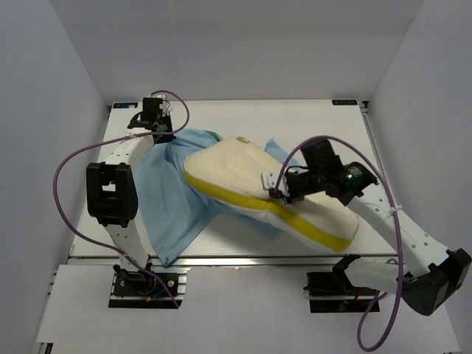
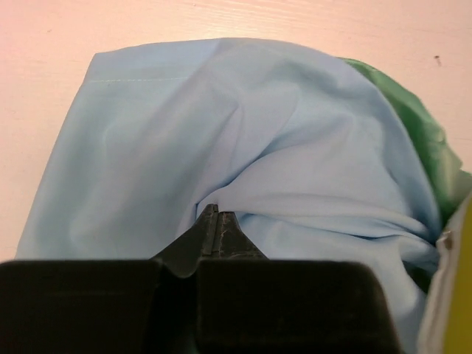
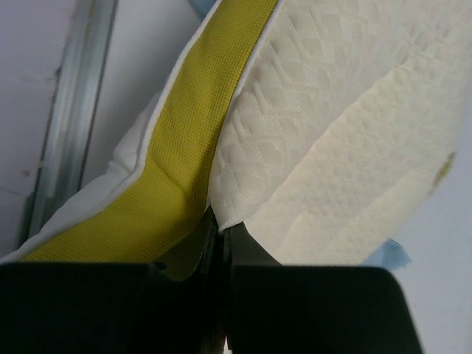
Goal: Put the pillow into the pillowcase
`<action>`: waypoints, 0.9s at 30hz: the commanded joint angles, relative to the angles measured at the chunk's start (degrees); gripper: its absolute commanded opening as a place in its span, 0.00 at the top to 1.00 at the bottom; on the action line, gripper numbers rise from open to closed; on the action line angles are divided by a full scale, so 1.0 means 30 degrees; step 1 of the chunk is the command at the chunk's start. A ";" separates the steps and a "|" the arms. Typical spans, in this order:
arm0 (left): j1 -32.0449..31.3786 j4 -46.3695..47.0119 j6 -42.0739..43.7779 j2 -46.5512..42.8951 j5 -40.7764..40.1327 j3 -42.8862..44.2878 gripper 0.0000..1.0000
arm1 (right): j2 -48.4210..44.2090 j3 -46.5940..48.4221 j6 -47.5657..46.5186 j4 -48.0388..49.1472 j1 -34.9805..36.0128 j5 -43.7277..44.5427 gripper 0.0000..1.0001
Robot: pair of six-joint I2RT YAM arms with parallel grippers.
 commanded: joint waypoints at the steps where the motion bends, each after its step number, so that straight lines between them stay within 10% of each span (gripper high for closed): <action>1: 0.0017 -0.0524 -0.0184 -0.0575 0.0860 0.0784 1.00 | -0.0446 -0.1015 -0.1942 0.0653 0.1039 0.0162 1.00; 15: 0.0017 0.0589 -0.0535 -0.4966 0.4639 -0.2642 0.90 | -0.2113 -0.9046 -0.1504 0.3788 0.1773 0.8160 0.98; 19: -0.0070 0.1056 -0.0798 -0.6724 0.6279 -0.3199 0.51 | -0.3461 -0.6013 -0.0743 0.1917 0.1333 0.6235 0.42; 27: -0.1856 0.2023 -0.1121 -1.0092 0.8212 -0.5507 0.35 | -0.1152 -0.0142 0.6451 0.2844 0.1362 0.5143 0.21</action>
